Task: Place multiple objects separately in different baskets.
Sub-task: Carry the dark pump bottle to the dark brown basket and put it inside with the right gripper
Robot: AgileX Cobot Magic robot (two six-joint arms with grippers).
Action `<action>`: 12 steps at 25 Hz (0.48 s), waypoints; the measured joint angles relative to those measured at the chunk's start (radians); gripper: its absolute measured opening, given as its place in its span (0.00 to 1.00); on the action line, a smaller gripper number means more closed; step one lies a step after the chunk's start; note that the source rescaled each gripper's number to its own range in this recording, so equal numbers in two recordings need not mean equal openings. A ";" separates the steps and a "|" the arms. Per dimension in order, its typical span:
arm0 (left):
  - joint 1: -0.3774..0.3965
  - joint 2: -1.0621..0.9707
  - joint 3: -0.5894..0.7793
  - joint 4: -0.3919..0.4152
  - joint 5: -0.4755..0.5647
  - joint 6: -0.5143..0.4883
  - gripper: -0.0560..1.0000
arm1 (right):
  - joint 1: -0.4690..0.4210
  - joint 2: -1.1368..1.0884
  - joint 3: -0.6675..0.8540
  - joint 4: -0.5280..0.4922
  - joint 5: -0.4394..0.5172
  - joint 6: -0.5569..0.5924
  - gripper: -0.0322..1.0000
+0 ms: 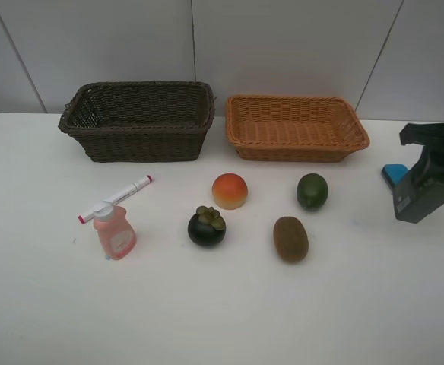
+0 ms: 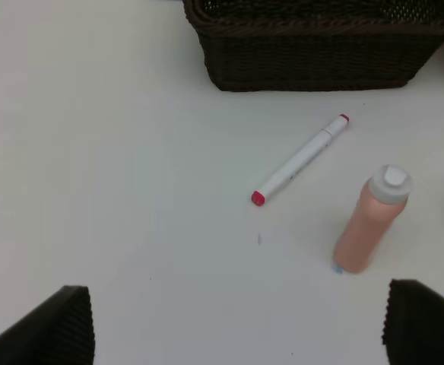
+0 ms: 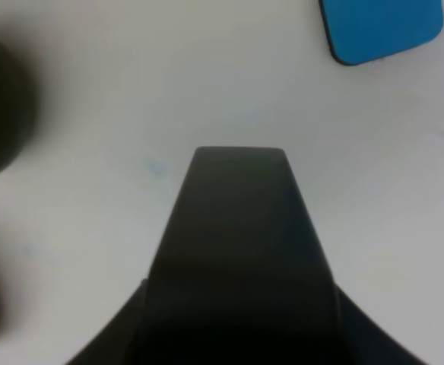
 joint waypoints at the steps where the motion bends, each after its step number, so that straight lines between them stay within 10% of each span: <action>1: 0.000 0.000 0.000 0.000 0.000 0.000 1.00 | 0.000 -0.014 -0.011 0.000 0.003 0.000 0.05; 12: 0.000 0.000 0.000 0.000 0.000 0.000 1.00 | 0.201 -0.032 -0.233 0.000 -0.092 -0.037 0.05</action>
